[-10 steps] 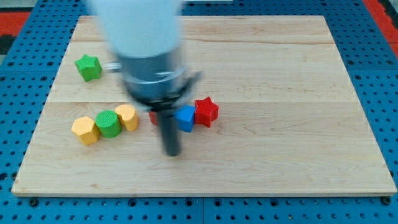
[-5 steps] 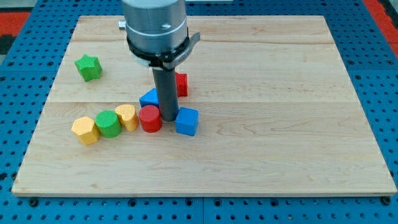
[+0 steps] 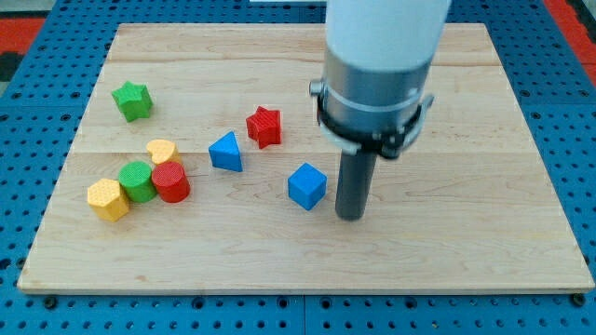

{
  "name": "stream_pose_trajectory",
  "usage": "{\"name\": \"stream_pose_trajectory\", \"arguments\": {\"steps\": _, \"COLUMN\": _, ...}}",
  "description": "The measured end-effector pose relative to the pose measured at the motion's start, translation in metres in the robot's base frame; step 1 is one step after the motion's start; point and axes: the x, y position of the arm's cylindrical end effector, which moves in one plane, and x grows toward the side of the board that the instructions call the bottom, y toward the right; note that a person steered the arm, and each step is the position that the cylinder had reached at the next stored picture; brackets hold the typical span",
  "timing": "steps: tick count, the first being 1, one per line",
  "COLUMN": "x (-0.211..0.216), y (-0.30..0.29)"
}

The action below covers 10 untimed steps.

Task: Move the group of objects towards the left bottom corner

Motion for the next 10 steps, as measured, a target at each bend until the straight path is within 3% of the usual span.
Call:
{"name": "stream_pose_trajectory", "arguments": {"steps": 1, "x": -0.018, "y": -0.007}}
{"name": "stream_pose_trajectory", "arguments": {"steps": 2, "x": 0.015, "y": -0.113}}
{"name": "stream_pose_trajectory", "arguments": {"steps": 3, "x": 0.018, "y": -0.144}}
{"name": "stream_pose_trajectory", "arguments": {"steps": 4, "x": -0.002, "y": -0.062}}
{"name": "stream_pose_trajectory", "arguments": {"steps": 5, "x": -0.074, "y": 0.016}}
{"name": "stream_pose_trajectory", "arguments": {"steps": 6, "x": -0.116, "y": -0.056}}
{"name": "stream_pose_trajectory", "arguments": {"steps": 7, "x": -0.119, "y": -0.141}}
{"name": "stream_pose_trajectory", "arguments": {"steps": 8, "x": -0.166, "y": -0.139}}
{"name": "stream_pose_trajectory", "arguments": {"steps": 10, "x": -0.102, "y": -0.186}}
